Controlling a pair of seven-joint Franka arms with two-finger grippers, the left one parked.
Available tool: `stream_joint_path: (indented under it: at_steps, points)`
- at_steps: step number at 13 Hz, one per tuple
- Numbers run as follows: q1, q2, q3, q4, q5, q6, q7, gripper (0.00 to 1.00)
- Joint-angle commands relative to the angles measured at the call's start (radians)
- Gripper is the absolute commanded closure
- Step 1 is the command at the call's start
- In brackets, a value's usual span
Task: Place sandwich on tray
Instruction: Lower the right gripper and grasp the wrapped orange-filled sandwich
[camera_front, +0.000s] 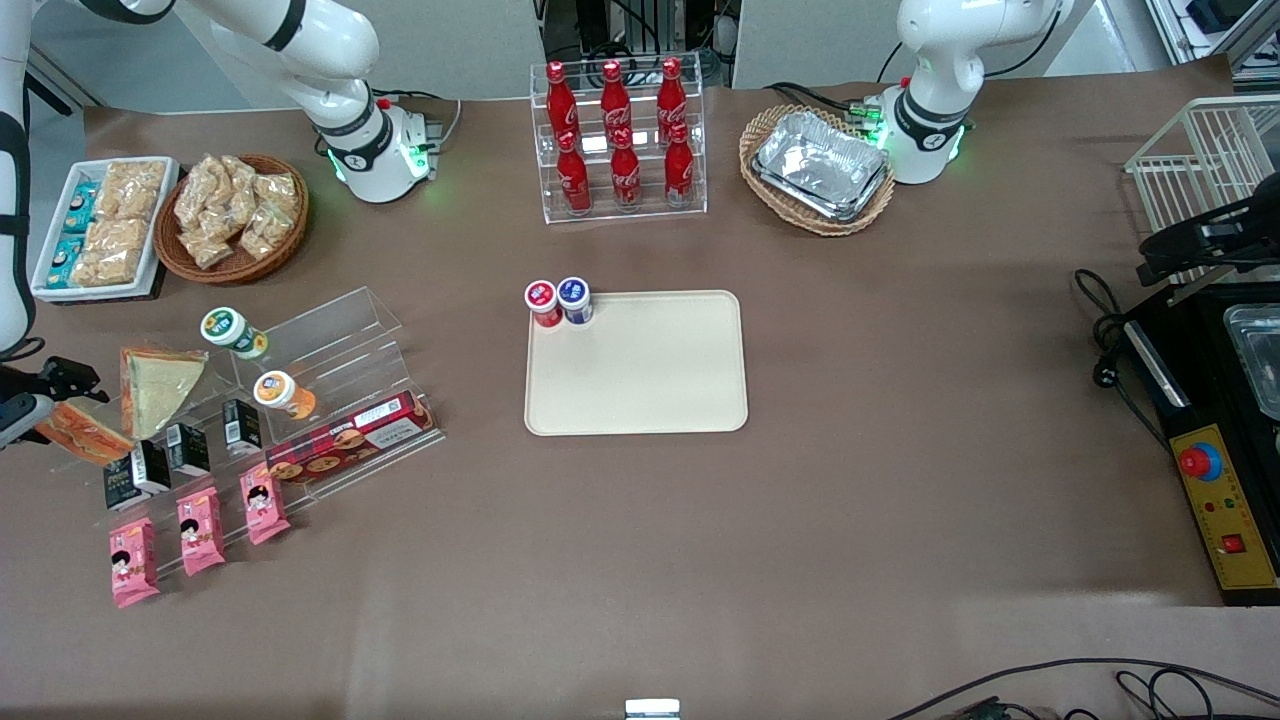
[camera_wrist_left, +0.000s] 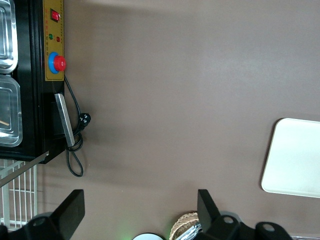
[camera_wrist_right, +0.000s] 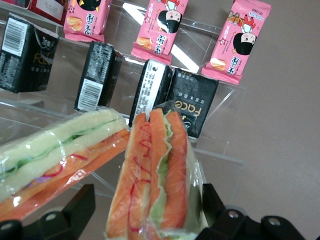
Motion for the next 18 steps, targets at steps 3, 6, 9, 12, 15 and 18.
stream_joint_path:
  at_steps: [3,6,9,12,15,18]
  points:
    - [-0.001,-0.001,-0.002,0.006,0.037,0.019,-0.077,0.55]
    - [0.0,-0.007,-0.003,0.022,0.037,0.012,-0.079,0.7]
    - [0.003,-0.019,-0.003,0.095,0.024,-0.063,-0.085,0.7]
    - [0.026,-0.021,-0.002,0.209,0.031,-0.229,-0.064,0.7]
    - [0.109,-0.062,0.004,0.223,0.037,-0.295,0.083,0.7]
    - [0.161,-0.107,0.101,0.224,0.036,-0.396,0.266,0.7]
